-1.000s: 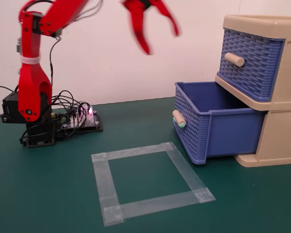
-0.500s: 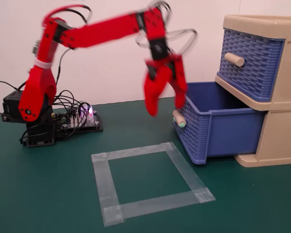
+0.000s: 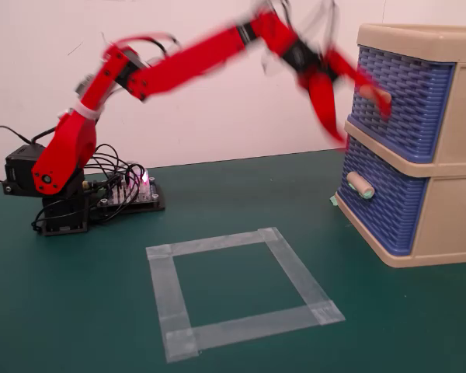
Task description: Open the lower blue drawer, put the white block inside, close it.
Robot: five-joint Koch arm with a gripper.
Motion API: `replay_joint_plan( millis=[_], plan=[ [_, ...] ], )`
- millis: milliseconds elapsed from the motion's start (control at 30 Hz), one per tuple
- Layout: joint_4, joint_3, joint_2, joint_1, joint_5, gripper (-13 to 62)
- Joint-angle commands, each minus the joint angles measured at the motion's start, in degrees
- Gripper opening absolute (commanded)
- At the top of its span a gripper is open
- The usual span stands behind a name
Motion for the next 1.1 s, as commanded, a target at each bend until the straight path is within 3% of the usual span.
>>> replay_joint_plan(
  millis=[0, 133, 233, 467, 700, 867, 1067],
  plan=[
    [15.73, -1.76, 11.16, 4.31, 1.76, 33.8],
    [38.32, 0.35, 18.11, 15.82, -8.79, 33.7],
    [38.5, 9.23, 22.41, 26.37, -22.59, 33.7],
    [34.54, 61.61, 41.48, 45.97, -57.04, 33.7],
    [12.04, 108.11, 65.48, 54.58, -82.71, 33.6],
    [11.69, 121.64, 70.31, 56.16, -86.4, 33.7],
    [19.34, 122.08, 70.31, 60.12, -86.48, 33.9]
  ],
)
